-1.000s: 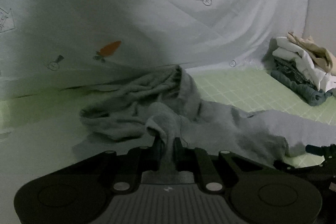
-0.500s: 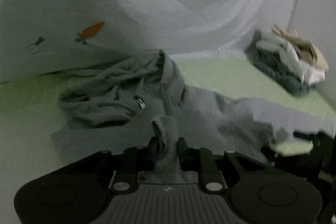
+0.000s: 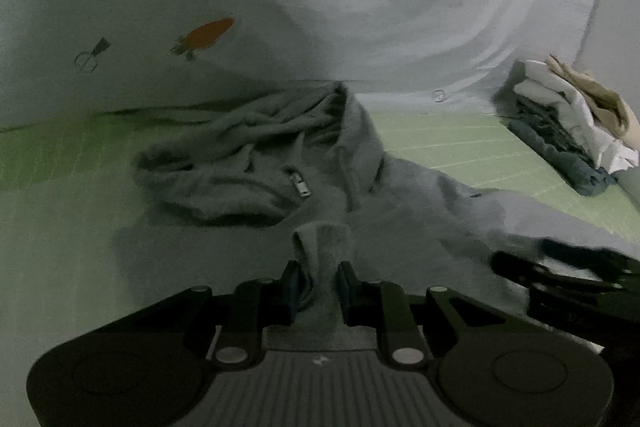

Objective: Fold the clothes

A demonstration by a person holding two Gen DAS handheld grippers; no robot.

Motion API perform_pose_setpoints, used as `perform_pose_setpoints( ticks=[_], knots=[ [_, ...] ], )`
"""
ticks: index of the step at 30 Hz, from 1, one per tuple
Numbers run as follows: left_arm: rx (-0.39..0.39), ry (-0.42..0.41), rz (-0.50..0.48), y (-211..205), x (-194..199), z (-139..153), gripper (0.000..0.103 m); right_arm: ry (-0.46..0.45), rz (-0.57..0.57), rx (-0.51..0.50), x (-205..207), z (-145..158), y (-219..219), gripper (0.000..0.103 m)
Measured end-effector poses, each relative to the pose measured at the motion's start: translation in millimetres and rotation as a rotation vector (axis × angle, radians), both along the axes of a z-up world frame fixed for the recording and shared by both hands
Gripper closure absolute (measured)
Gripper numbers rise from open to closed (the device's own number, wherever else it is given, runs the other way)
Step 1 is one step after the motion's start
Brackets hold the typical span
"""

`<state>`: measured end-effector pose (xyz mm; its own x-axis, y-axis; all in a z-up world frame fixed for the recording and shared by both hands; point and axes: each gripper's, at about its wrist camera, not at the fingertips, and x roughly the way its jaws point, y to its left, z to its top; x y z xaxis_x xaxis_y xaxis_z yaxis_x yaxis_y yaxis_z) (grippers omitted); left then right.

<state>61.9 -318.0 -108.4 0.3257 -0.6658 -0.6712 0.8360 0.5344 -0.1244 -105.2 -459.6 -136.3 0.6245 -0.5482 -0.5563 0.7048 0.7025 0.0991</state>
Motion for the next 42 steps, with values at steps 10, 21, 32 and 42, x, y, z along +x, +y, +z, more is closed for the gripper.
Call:
perform_pose_setpoints(
  ticks=[10, 21, 32, 42],
  knots=[
    [0.027, 0.019, 0.039, 6, 4, -8, 0.081, 0.014, 0.122, 0.205, 45, -16, -18, 0.059],
    [0.013, 0.032, 0.009, 3, -6, -1, 0.081, -0.038, 0.050, 0.006, 4, 37, -9, 0.100],
    [0.038, 0.130, -0.015, -23, -27, -22, 0.042, 0.235, -0.109, 0.008, -24, -4, -19, 0.053],
    [0.052, 0.116, -0.003, -43, -35, -31, 0.071, 0.243, -0.125, -0.028, -64, -4, 27, 0.035]
  ],
)
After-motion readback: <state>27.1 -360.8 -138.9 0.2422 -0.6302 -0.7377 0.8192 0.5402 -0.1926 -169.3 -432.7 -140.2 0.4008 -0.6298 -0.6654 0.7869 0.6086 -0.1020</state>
